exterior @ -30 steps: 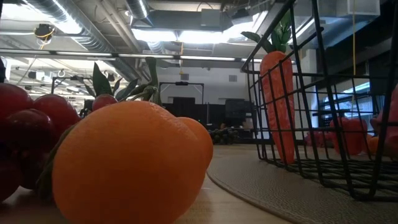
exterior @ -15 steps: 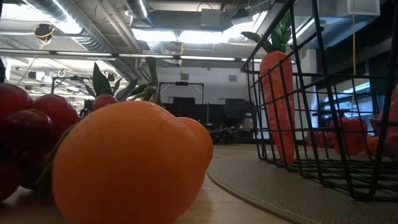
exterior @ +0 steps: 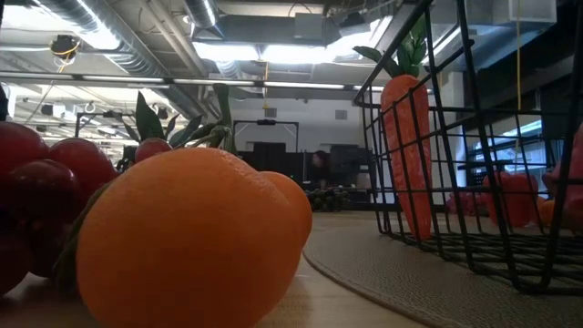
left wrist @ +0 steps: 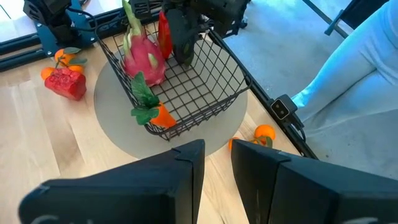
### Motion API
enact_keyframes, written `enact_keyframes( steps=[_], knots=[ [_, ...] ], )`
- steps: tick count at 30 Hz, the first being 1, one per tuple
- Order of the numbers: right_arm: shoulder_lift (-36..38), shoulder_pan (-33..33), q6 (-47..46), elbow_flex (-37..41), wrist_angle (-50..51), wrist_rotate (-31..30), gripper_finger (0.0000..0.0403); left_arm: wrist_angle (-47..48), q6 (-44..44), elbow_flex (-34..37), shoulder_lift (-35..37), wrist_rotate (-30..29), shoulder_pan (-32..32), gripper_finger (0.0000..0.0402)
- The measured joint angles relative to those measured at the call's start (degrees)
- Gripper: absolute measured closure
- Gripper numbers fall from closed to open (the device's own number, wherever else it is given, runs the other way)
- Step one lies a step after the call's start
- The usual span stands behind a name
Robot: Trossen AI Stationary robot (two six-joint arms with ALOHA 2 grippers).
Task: Build produce basket
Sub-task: Put the top right pepper into the wire basket, then put the bottom left pepper into the wire basket
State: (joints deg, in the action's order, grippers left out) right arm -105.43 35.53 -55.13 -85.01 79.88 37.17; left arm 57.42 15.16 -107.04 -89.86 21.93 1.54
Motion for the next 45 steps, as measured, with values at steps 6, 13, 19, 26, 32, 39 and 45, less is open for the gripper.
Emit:
enact_keyframes(
  steps=[6, 13, 19, 26, 32, 39, 45],
  knots=[
    [0.05, 0.46, 0.75, 0.0, 0.18, 0.32, 0.0366, 0.0, 0.0, 0.0, 0.0, -0.02, -0.02, 0.0333],
    [0.18, 0.42, 1.76, -2.88, 1.19, 0.24, 0.0365, 0.01, -0.03, 0.0, 0.0, -1.12, -0.02, 0.0333],
    [0.2, 0.42, 1.62, -10.85, 6.07, -4.21, 0.0365, 0.11, -1.56, 0.0, 0.0, -1.9, -0.02, 0.0333],
    [0.21, 0.42, 1.38, -23.31, 10.24, -18.2, 0.0365, 7.98, -7.65, 0.0, 0.0, -2.0, 0.41, 0.0333],
    [0.24, 0.42, 1.76, -33.06, 10.14, -35.03, 0.0365, 11.35, -12.78, 0.0, 0.0, -4.77, 3.12, 0.0333],
    [1.4, 0.42, 8.58, -39.55, 10.11, -46.43, 0.0365, 14.46, -20.72, 0.0, 0.0, -10.02, 6.8, 0.0333],
    [4.65, 0.4, 15.26, -40.0, 10.14, -51.09, 0.0365, 20.06, -32.42, 0.0, 0.0, -17.66, 11.52, 0.0333]
  ],
)
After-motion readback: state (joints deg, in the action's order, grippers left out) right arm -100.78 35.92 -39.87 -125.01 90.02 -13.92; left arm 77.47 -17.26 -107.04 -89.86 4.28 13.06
